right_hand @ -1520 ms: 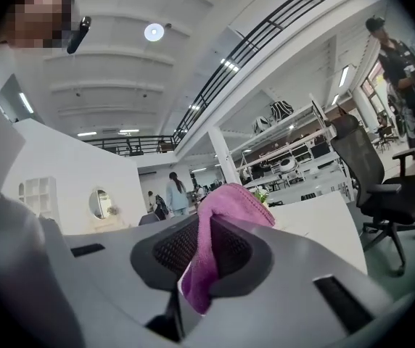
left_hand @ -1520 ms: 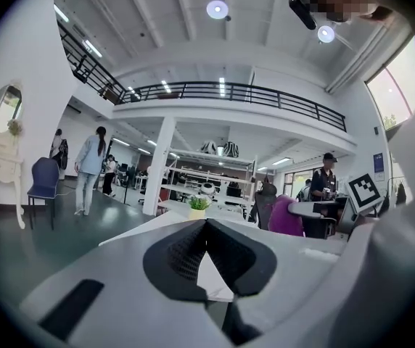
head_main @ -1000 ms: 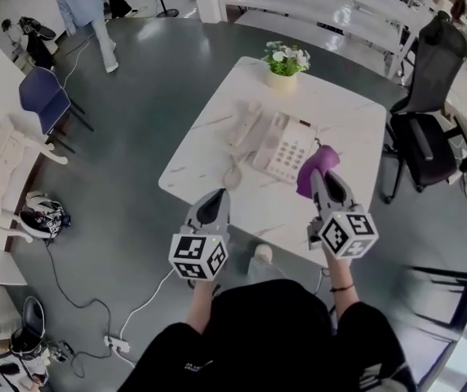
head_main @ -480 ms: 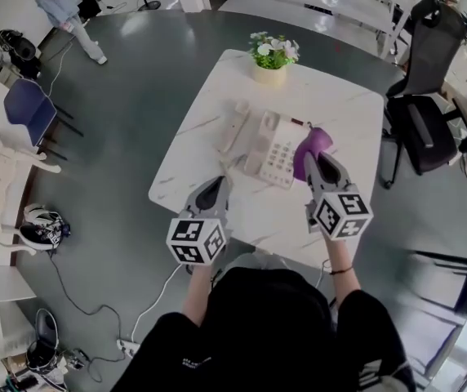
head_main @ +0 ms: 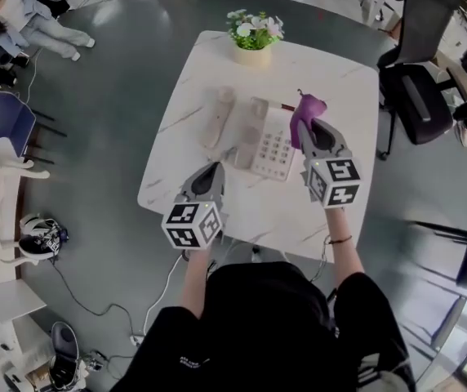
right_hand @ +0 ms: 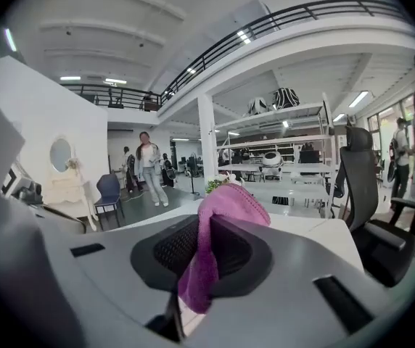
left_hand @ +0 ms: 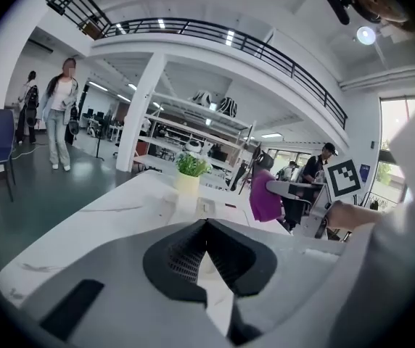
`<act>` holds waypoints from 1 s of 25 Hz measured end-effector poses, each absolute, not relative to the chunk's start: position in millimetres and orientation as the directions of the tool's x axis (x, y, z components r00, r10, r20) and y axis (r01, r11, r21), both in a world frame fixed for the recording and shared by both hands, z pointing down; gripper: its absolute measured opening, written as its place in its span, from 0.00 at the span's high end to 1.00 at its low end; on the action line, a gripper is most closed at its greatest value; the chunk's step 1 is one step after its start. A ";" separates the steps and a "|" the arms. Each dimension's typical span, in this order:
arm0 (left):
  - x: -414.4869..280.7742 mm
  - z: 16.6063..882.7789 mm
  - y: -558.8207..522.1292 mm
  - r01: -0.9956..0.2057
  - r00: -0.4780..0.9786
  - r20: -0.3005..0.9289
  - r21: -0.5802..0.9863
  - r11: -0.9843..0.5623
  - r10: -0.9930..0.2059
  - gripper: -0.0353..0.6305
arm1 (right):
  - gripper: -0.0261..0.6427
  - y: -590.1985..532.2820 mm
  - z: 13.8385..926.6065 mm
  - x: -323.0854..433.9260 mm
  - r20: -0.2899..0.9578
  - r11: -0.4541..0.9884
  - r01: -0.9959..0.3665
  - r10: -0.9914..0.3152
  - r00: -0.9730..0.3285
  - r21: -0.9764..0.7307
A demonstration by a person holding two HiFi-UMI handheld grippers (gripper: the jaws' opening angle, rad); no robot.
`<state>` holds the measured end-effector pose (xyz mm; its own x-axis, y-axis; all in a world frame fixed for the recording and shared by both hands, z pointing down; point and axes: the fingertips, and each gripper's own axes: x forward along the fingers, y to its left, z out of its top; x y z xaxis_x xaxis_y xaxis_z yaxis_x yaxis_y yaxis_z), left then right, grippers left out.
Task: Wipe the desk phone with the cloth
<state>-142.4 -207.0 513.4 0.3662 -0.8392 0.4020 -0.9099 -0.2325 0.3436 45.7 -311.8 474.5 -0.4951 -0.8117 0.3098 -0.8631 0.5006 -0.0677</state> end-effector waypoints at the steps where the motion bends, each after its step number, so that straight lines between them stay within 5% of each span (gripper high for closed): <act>1: -142.7 516.4 -210.8 -0.908 0.370 0.407 0.348 -0.232 -0.835 0.95 | 0.91 -319.2 474.9 43.1 0.316 0.504 -0.863 -0.812 -0.490 -0.040; 16: -152.0 556.9 -237.1 -0.888 0.397 0.477 0.415 -0.198 -0.784 0.95 | 0.91 -392.0 511.2 -11.2 0.399 0.581 -0.784 -0.786 -0.473 0.216; 25: -151.9 571.2 -244.3 -0.882 0.403 0.501 0.436 -0.179 -0.766 0.95 | 0.91 -386.7 555.9 -46.8 0.527 0.708 -0.697 -0.638 -0.562 0.114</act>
<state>-151.9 -244.3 571.2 0.4027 -0.7663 0.5007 -0.8822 -0.1789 0.4356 -46.8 -386.7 555.9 -0.5620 -0.6379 0.5266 -0.6969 0.7081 0.1138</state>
